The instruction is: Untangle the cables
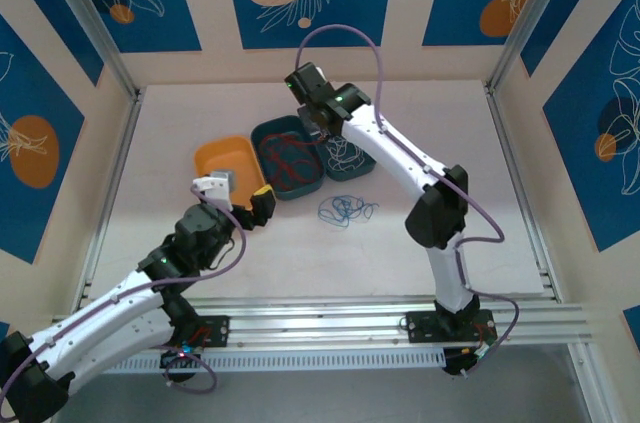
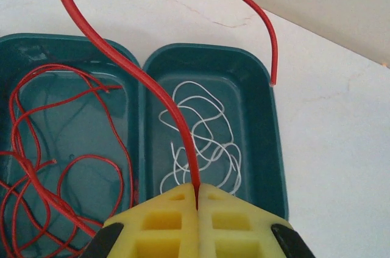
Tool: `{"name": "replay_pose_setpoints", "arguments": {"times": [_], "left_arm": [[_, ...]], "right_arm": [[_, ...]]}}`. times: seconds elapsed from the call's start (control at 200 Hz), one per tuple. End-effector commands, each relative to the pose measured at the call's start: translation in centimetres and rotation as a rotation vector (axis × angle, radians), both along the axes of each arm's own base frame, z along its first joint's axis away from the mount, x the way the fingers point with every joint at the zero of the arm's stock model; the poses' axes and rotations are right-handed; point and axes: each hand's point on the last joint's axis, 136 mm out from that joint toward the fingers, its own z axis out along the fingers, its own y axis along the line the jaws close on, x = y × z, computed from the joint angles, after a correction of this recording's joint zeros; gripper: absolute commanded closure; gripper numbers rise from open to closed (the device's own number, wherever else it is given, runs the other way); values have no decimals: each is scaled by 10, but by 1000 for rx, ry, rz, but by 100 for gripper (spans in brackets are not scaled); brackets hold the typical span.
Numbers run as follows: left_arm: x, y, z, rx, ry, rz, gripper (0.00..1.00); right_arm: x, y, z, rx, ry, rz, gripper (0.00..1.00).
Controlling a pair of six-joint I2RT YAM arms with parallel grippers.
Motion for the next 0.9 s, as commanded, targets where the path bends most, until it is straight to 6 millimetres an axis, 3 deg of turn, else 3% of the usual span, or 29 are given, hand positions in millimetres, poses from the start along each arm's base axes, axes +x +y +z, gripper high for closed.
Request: {"name": "replay_pose_setpoints", "arguments": {"times": [0.0, 0.22, 0.475, 0.895], "left_arm": [[1, 10, -4, 10, 5, 39, 0], [1, 11, -5, 12, 7, 41, 0], [2, 10, -6, 6, 9, 39, 0], [0, 8, -10, 1, 19, 29, 0]], "right_arm": [[3, 13, -1, -63, -18, 50, 100], [-2, 30, -23, -105, 24, 107, 100], [-27, 41, -50, -90, 154, 190, 100], [-41, 50, -95, -67, 285, 217, 100]]}}
